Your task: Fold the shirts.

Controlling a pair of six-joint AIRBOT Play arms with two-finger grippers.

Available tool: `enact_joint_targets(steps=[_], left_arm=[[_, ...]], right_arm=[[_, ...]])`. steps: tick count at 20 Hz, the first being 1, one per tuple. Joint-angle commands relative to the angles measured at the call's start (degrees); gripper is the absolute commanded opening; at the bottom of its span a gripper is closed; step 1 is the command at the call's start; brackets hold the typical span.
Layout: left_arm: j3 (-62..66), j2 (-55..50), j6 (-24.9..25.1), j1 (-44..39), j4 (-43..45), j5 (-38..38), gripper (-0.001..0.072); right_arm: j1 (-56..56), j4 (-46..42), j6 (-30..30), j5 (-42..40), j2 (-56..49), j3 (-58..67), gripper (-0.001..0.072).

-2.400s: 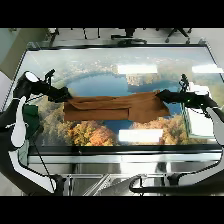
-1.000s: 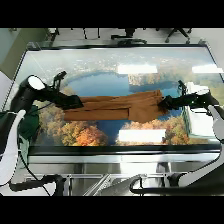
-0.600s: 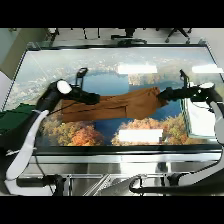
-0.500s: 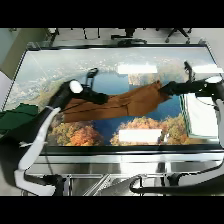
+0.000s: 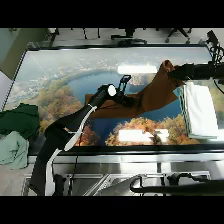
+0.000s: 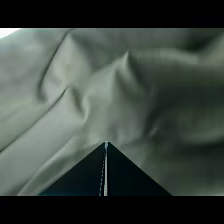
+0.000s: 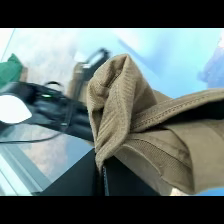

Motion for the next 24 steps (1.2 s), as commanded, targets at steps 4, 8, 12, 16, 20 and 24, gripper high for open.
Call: enact_joint_targets(steps=[4, 8, 12, 16, 20, 24], left_arm=[[3.30, -2.58, 1.14, 2.08, -15.26, -4.09, 0.0015], [4.81, 9.01, 5.22, 12.09, -15.67, -15.72, 0.0015], [4.76, 23.21, 5.35, 23.61, -15.87, -21.94, 0.0015], [4.74, 32.41, 7.45, 30.97, -16.41, -24.06, 0.0015], [4.74, 37.07, 10.80, 33.35, -16.39, -24.37, 0.0015], [3.10, 37.55, 13.33, 33.22, -16.94, -24.74, 0.0015]], right_arm=[[0.11, -0.26, 1.73, 1.16, -2.43, 0.37, 0.0021], [3.48, -0.22, 3.02, -0.11, -4.22, 0.35, 0.0022], [16.41, -0.24, 3.04, -11.61, -5.57, 0.33, 0.0021], [34.84, -0.24, 3.02, -28.50, -11.04, 0.33, 0.0021], [53.13, -0.22, -1.03, -53.42, -24.15, 0.35, 0.0096], [58.97, -0.26, -3.34, -64.41, -31.04, 0.35, 0.0424]])
